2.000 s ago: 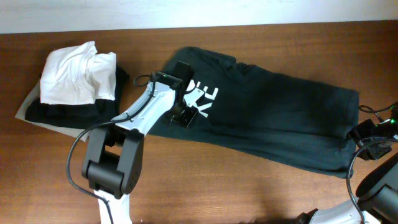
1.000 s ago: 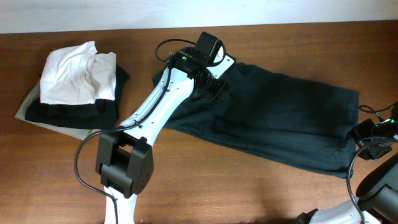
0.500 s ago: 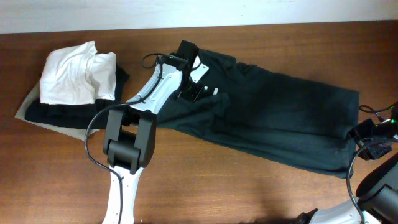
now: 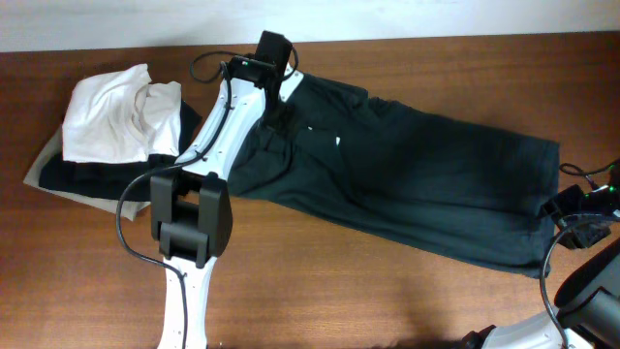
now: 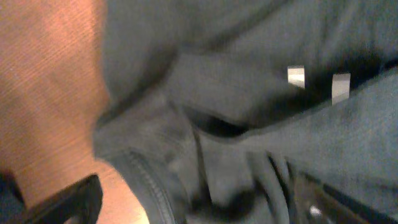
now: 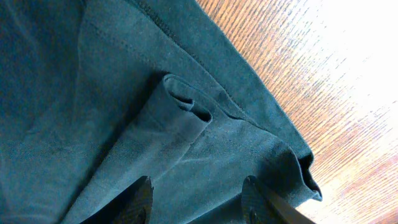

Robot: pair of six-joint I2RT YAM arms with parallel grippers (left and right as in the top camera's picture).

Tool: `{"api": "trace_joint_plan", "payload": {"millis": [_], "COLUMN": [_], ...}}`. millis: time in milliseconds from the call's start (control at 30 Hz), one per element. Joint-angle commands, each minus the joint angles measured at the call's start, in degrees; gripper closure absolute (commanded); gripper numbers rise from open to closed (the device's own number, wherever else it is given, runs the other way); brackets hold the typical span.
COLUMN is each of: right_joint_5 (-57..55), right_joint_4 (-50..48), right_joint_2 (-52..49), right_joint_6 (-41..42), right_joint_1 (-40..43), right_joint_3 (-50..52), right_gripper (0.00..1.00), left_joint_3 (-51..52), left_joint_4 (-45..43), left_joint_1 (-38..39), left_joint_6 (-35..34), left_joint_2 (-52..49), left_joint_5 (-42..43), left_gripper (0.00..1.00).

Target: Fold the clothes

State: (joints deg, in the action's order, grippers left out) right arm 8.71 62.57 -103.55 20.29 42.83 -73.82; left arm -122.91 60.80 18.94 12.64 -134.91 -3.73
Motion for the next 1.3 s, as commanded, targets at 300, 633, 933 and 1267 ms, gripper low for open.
{"api": "trace_joint_plan", "payload": {"millis": [300,633,933,1267], "right_joint_5": [0.13,0.13,-3.56,-12.33], "right_joint_4": [0.26,0.15,-2.49,-1.95], "right_joint_2": [1.29,1.22,1.18,1.18], "right_joint_6": [-0.55,-0.09,-0.13,6.29], "right_joint_1": [0.33,0.26,0.33,0.44], "right_joint_3": [-0.66,-0.17,5.42,14.14], "right_gripper": [0.49,0.49,0.39,0.43], "left_joint_3": [11.47,8.79,3.82,6.56], "left_joint_4": [6.93,5.75,9.27,19.61], "left_joint_1": [-7.26,-12.09,-14.10,-14.60], "left_joint_6": [5.73,2.99,3.69,3.69], "left_joint_2": [-0.11,0.07,0.39,0.57], "left_joint_5": [20.13,9.42,12.50,17.31], "left_gripper": [0.44,1.00,0.97,0.52]}}
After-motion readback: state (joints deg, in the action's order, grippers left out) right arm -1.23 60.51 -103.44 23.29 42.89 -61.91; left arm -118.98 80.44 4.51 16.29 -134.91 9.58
